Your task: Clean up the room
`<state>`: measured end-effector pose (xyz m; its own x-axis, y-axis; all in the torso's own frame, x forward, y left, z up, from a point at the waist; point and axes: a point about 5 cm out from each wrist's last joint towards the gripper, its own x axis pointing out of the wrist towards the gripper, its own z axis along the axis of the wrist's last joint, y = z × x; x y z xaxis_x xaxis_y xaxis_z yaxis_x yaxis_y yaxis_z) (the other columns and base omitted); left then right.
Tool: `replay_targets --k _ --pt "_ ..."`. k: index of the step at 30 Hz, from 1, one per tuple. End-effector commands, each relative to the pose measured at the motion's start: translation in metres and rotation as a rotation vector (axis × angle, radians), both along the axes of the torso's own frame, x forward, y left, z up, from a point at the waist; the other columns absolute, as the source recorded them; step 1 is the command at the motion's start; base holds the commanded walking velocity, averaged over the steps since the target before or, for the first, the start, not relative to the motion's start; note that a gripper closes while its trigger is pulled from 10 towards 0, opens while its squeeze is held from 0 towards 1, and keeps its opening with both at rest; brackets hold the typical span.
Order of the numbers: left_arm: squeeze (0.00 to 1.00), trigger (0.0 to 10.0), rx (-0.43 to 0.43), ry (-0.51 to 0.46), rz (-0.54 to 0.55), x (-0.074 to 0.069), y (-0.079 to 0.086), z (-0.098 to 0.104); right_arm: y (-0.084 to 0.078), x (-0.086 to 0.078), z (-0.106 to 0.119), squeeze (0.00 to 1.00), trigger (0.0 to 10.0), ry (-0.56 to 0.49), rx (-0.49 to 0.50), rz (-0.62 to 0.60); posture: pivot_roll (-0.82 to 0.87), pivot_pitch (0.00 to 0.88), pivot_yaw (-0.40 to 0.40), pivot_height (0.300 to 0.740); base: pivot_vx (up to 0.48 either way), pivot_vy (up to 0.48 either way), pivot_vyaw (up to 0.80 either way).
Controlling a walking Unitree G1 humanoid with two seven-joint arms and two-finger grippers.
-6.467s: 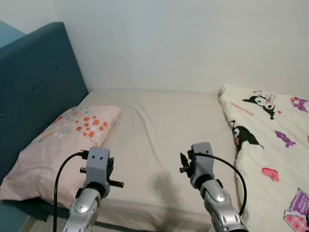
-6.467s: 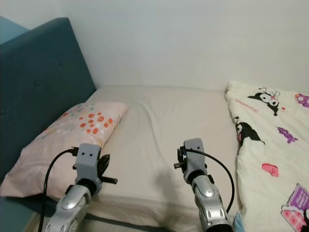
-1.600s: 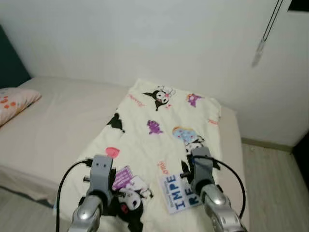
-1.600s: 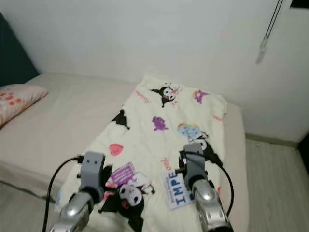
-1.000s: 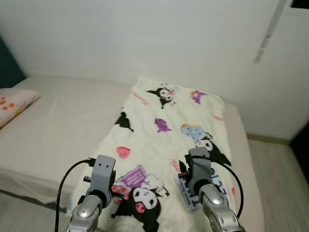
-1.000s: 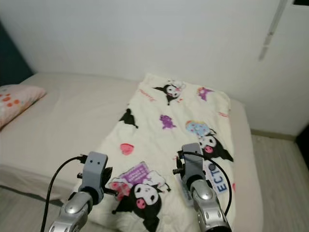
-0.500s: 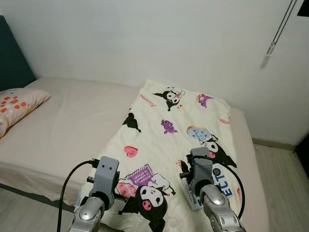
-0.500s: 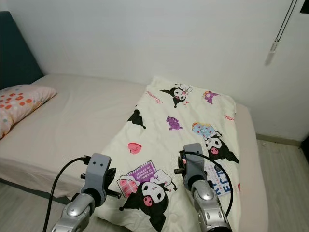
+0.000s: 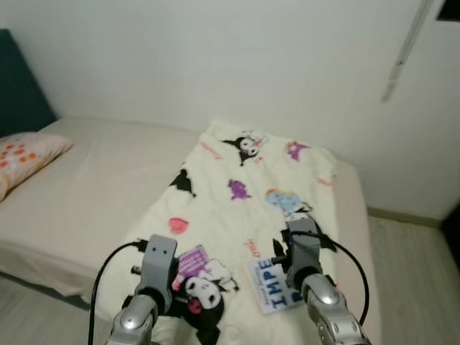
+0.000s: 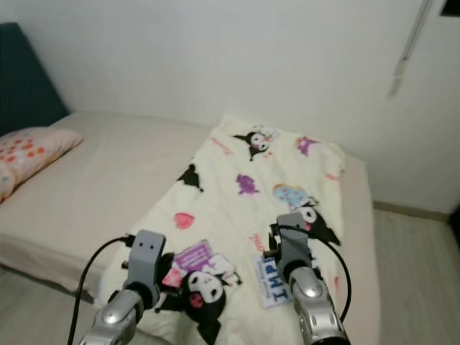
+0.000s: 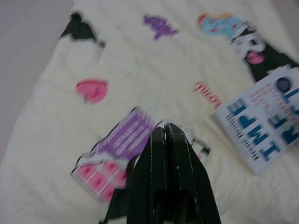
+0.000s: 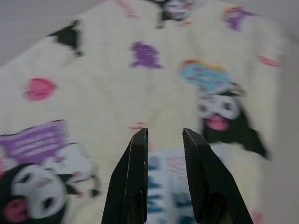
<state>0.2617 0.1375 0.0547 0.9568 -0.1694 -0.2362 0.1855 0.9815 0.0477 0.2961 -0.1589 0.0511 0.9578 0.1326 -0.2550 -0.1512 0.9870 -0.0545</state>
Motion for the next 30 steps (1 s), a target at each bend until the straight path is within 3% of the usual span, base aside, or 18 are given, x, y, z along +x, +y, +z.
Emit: replay_targets --k 1,13,18,22,30 --pt "0.00 10.0 0.010 0.026 0.025 -0.003 0.007 -0.005 0.005 -0.002 -0.003 0.00 10.0 0.016 0.020 0.008 -0.01 0.070 0.012 0.724 0.000 0.000 0.00" --pt "0.00 10.0 -0.010 0.048 0.108 -0.001 0.015 -0.011 -0.008 -0.001 -0.011 0.00 10.0 0.069 -0.056 -0.081 -0.02 0.081 0.016 0.724 0.000 0.000 0.00" --pt "0.00 10.0 -0.069 0.016 0.076 -0.001 0.009 -0.005 -0.010 -0.002 -0.014 0.00 10.0 0.101 -0.024 -0.092 -0.02 0.086 0.011 0.724 0.000 0.000 0.00" --pt "0.00 10.0 -0.169 -0.006 0.017 -0.003 -0.002 0.001 -0.009 -0.003 -0.014 0.00 10.0 0.106 -0.001 -0.089 -0.02 0.088 0.010 0.709 0.000 0.000 0.00" --pt "0.00 10.0 -0.159 -0.008 -0.017 -0.006 -0.006 0.002 -0.003 -0.003 -0.014 0.00 10.0 0.115 0.033 -0.071 -0.01 0.088 0.010 0.684 0.000 0.000 0.00"
